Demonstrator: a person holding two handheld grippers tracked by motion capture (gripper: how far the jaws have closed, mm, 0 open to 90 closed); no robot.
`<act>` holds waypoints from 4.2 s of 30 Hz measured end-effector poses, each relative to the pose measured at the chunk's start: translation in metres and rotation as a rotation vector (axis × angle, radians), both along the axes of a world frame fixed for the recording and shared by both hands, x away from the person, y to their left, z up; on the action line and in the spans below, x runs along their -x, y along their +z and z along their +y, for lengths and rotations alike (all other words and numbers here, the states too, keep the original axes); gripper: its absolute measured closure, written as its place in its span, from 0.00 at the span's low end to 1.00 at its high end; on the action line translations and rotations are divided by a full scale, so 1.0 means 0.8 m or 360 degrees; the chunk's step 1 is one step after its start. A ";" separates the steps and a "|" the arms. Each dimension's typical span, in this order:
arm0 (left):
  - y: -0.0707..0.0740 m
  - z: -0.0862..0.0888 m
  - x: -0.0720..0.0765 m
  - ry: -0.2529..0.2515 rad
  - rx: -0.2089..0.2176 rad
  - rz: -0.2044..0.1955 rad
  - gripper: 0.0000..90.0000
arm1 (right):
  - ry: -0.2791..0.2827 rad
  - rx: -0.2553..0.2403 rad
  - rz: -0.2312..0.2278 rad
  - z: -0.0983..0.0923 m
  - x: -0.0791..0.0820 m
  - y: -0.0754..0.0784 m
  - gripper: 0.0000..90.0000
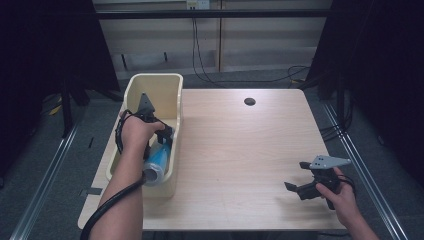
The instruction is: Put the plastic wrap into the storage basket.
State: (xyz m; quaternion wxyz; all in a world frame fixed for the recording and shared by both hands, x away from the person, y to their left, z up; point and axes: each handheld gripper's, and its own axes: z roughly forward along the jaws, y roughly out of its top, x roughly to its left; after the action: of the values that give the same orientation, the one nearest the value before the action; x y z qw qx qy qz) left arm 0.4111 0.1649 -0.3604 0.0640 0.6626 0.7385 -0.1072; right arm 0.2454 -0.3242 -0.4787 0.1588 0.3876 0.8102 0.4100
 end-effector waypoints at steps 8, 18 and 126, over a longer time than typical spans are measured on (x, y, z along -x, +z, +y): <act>0.001 -0.002 0.000 0.0018 -0.0011 -0.0059 0.35 | -0.0008 -0.0006 -0.0006 -0.001 0.000 0.001 0.02; 0.029 0.001 0.002 -0.0003 0.0021 -0.0162 0.36 | -0.0010 -0.0005 -0.0015 -0.001 0.001 0.002 0.02; -0.025 -0.193 0.046 -0.0721 0.0476 -0.0509 0.07 | -0.0008 -0.0030 -0.0046 0.000 0.004 0.006 0.02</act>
State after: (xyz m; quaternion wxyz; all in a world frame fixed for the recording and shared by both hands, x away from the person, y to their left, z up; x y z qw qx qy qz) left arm 0.3743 0.0107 -0.3804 0.2505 0.8020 0.5287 -0.1206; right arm 0.2419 -0.3246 -0.4737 0.1678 0.3851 0.8030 0.4228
